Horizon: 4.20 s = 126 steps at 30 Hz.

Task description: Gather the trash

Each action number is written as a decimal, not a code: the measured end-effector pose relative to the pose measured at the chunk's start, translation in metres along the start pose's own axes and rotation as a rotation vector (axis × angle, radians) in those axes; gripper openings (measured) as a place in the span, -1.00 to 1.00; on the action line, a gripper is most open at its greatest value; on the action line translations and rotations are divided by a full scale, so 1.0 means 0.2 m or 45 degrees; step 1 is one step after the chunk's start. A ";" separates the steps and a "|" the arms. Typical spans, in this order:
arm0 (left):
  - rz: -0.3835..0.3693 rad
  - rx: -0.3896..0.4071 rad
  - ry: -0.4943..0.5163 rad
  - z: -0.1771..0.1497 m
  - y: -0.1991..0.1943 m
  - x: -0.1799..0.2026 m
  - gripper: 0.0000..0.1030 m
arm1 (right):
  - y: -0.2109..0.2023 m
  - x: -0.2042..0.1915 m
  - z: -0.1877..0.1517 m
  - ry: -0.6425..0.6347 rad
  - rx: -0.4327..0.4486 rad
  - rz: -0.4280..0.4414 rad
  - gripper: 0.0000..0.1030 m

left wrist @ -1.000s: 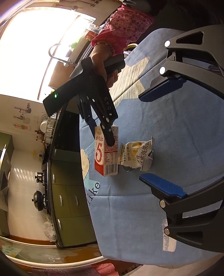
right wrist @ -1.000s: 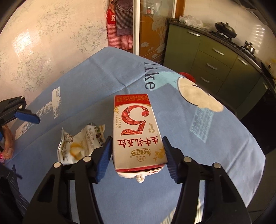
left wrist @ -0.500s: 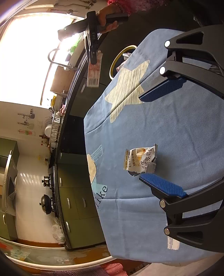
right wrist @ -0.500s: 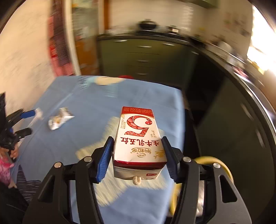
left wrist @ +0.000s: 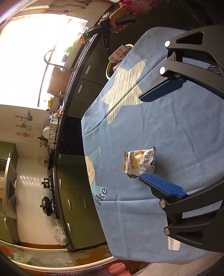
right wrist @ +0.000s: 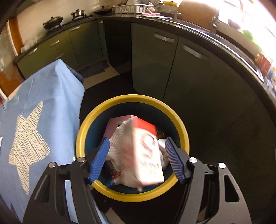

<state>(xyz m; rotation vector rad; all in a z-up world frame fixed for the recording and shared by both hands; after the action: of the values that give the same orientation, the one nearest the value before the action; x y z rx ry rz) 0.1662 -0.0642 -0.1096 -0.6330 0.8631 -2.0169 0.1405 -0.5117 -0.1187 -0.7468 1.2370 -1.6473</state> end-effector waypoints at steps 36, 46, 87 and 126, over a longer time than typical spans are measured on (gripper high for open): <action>0.239 -0.564 -0.197 0.20 0.60 -0.19 0.42 | -0.09 -0.33 -0.25 -0.224 0.093 0.267 0.43; 0.264 -0.567 -0.204 0.19 0.58 -0.22 0.04 | -0.09 -0.34 -0.25 -0.233 0.086 0.283 0.43; -0.319 -0.662 0.401 0.82 1.24 1.79 0.03 | -0.18 0.44 -0.43 0.111 0.204 0.172 0.45; 0.371 0.133 -0.082 0.17 -0.34 0.60 0.91 | -0.46 -0.20 -0.65 -0.211 0.313 0.202 0.87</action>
<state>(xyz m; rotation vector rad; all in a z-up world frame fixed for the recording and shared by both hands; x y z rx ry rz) 0.0929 -0.1477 -0.0225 -0.4806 0.7590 -1.7564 0.0151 -0.4168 -0.0700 -0.6031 0.9325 -1.5396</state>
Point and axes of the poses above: each gripper's, at about its wrist camera, not at the fingertips, and y roughly the way its jaws point, x to its right, z to its top, the point moved 6 cm from there along y, roughly the way its jaws point, and after that the axes turned 15 degrees about -x, right-handed, at the moved point
